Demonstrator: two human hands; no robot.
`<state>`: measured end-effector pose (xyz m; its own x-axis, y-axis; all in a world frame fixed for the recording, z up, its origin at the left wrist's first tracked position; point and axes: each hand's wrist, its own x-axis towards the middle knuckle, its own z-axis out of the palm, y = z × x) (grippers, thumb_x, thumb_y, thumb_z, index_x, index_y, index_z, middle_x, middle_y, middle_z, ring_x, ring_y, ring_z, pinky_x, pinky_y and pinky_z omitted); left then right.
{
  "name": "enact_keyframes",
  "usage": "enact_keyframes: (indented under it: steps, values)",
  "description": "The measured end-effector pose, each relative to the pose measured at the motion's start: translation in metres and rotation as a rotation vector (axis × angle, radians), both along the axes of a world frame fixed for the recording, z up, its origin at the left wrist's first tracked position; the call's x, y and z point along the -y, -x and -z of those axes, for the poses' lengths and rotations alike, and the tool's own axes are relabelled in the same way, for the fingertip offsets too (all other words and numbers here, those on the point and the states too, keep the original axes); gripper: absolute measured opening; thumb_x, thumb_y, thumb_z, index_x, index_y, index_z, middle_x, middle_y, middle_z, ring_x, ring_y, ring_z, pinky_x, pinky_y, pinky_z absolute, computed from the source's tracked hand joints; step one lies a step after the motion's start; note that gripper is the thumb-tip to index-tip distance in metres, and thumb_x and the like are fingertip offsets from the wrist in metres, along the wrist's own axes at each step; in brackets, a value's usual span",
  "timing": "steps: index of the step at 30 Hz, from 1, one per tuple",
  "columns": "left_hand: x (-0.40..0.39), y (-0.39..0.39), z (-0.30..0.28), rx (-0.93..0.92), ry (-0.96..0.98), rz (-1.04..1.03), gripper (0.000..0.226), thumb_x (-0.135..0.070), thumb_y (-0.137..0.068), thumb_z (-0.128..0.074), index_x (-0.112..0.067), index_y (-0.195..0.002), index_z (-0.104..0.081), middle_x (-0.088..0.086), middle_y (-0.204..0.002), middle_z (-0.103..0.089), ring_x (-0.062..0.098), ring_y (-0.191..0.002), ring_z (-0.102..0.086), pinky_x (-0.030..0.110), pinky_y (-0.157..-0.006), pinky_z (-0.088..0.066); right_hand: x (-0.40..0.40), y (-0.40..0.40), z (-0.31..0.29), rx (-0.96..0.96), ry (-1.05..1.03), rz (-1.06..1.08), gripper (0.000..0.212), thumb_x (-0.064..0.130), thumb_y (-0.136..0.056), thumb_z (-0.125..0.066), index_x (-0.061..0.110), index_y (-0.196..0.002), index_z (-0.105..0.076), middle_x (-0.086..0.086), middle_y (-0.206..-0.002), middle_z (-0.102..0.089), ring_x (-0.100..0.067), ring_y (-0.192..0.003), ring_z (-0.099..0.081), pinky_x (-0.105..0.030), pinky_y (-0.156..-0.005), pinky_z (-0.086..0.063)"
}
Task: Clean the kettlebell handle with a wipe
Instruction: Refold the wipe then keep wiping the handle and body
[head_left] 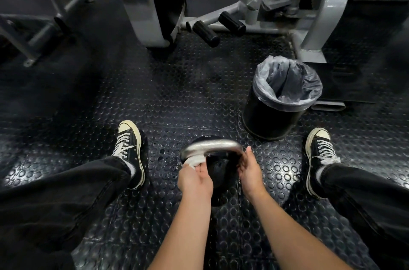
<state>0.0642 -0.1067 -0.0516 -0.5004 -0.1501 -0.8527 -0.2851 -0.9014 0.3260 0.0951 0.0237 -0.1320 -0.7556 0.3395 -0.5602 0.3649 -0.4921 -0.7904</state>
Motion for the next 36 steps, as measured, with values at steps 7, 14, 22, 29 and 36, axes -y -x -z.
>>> enact_keyframes:
  steps: [7,14,22,29,36]
  values:
    - [-0.006,0.009,0.001,0.022,0.167,0.231,0.028,0.001,-0.107,-0.031,0.007,-0.127,-0.049,0.017,-0.108,-0.060,0.031,-0.119,-0.057,0.044,-0.109,-0.043,0.000,-0.001,-0.004,-0.012,-0.013,-0.014,0.045,0.052,-0.104,-0.038,0.022,-0.113,-0.070,0.005,-0.111,-0.077,-0.003,-0.104,-0.071,-0.019,-0.082,-0.049]
    - [0.006,0.013,0.003,-0.012,-0.027,0.059,0.031,0.005,-0.104,-0.028,0.008,-0.130,-0.046,0.023,-0.129,-0.056,0.033,-0.124,-0.057,0.045,-0.109,-0.044,0.000,-0.001,0.000,-0.013,0.001,-0.012,0.042,0.051,-0.105,-0.038,0.023,-0.111,-0.069,0.007,-0.107,-0.077,0.000,-0.098,-0.071,-0.019,-0.083,-0.049]
    - [0.002,0.003,-0.002,-0.005,0.006,0.061,0.022,-0.001,-0.107,-0.029,-0.001,-0.119,-0.048,0.017,-0.103,-0.060,0.031,-0.106,-0.063,0.049,-0.108,-0.044,-0.001,-0.001,-0.001,-0.022,0.010,0.000,0.045,0.049,-0.105,-0.038,0.019,-0.113,-0.070,0.003,-0.107,-0.078,-0.004,-0.099,-0.072,-0.022,-0.086,-0.048]
    - [0.001,0.014,0.005,0.014,-0.048,0.057,0.025,-0.001,-0.107,-0.027,0.002,-0.106,-0.051,0.019,-0.131,-0.054,0.029,-0.121,-0.056,0.044,-0.113,-0.038,-0.002,-0.002,-0.004,-0.014,0.008,-0.002,0.046,0.050,-0.104,-0.038,0.018,-0.117,-0.069,0.001,-0.114,-0.076,-0.006,-0.107,-0.070,-0.022,-0.090,-0.049]
    - [0.000,0.007,-0.005,-0.001,0.036,0.098,0.021,-0.001,-0.107,-0.034,0.002,-0.123,-0.047,0.020,-0.115,-0.059,0.032,-0.109,-0.061,0.049,-0.109,-0.044,-0.001,-0.003,-0.001,-0.020,-0.013,-0.024,0.045,0.052,-0.104,-0.038,0.022,-0.110,-0.071,0.004,-0.108,-0.078,-0.003,-0.098,-0.072,-0.022,-0.087,-0.048]
